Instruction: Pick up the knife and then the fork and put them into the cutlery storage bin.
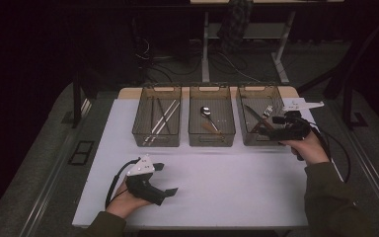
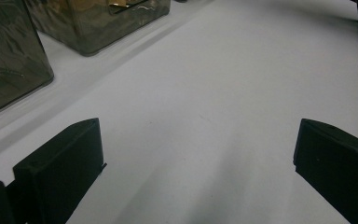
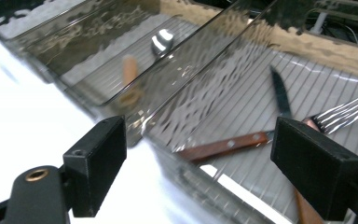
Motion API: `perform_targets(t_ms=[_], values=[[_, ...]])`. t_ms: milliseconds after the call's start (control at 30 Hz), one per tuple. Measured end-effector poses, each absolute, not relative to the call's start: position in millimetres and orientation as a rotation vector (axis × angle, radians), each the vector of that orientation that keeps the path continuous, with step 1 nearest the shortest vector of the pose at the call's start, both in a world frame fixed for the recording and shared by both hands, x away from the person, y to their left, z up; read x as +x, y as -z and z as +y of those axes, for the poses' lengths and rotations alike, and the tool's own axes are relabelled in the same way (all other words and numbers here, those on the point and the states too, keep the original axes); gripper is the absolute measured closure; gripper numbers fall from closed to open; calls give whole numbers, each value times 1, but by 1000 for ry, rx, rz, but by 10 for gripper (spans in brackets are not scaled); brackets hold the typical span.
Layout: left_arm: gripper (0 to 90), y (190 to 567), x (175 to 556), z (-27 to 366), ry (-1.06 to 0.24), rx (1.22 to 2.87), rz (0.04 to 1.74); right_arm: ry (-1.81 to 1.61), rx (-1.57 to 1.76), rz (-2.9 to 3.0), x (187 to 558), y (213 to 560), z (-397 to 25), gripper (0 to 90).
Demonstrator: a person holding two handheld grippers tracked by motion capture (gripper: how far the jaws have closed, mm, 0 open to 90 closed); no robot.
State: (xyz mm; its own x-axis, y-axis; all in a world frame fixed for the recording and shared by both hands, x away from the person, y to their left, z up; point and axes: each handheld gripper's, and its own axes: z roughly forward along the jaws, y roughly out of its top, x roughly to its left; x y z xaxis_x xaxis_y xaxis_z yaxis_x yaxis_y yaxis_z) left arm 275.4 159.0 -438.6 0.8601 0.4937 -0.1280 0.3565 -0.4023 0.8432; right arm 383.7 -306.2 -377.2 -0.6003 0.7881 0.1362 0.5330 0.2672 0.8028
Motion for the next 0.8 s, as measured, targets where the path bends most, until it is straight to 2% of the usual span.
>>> perform_targets(t_ms=[367,800], values=[[0,439,275,160,-173,2034,614,-1336,1128,2245,336,388,-302,160],[1,436,272,164,-183,2025,617,-1334,1087,2258,297,420,-293,160]])
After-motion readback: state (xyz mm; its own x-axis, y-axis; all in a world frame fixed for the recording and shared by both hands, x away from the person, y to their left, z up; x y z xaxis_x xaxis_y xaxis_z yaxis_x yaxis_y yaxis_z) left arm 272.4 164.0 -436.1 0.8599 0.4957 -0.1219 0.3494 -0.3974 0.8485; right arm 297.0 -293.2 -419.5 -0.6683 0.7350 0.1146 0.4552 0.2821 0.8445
